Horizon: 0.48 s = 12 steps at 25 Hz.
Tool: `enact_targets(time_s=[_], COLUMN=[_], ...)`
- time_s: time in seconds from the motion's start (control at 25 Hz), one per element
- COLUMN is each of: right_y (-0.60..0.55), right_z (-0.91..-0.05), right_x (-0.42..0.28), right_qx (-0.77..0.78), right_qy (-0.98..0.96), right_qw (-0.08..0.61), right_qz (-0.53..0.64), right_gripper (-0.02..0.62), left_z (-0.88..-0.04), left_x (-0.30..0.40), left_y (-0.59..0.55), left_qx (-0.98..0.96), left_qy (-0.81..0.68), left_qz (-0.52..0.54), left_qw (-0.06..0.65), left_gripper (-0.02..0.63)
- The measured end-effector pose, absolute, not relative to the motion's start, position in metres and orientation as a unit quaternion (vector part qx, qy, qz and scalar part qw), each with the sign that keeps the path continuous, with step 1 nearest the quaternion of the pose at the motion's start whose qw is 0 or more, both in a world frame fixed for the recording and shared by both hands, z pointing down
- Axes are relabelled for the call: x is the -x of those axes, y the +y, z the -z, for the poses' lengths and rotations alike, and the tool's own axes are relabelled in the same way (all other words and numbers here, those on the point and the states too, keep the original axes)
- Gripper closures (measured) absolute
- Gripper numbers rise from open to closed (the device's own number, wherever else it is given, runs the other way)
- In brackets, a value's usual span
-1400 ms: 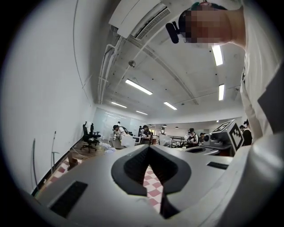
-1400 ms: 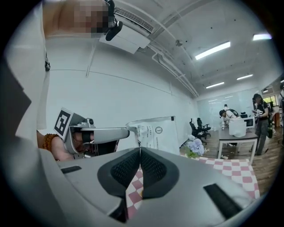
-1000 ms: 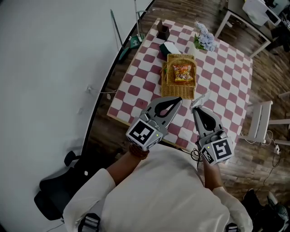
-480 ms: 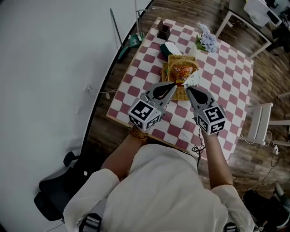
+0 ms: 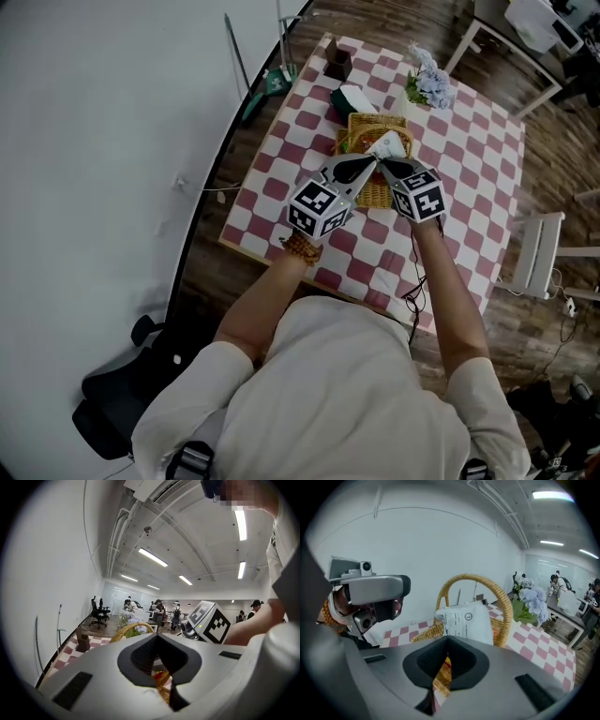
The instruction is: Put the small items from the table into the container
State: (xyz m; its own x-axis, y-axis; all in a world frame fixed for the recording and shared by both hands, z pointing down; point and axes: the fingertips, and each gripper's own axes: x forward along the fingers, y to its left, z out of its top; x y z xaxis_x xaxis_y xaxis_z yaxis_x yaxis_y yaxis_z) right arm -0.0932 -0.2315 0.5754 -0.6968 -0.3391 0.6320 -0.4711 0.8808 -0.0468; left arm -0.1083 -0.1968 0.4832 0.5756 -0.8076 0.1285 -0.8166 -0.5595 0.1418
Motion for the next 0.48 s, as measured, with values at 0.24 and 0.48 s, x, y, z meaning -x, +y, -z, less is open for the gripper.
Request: enact_targets(time_s=[0.24,0.48], right_y=[-0.24,-0.239], right_z=[-0.591,-0.589], right_x=[0.102,0.104], right_qx=[-0.212,-0.218], right_qy=[-0.908,-0.91], right_qw=[0.342,0.333], right_qz=[-0.113,-0.113], right_gripper=[0.569,0.551], left_z=[-0.504,-0.509], left_x=[0.104,0.104], left_y=[-0.21,-0.206], left_qx=[-0.881,-0.879], left_qy=[-0.459,-0.462], left_qz=[-0.035,-0.035], left_qw=[0.109,0.115], left_gripper=[0.577,0.577])
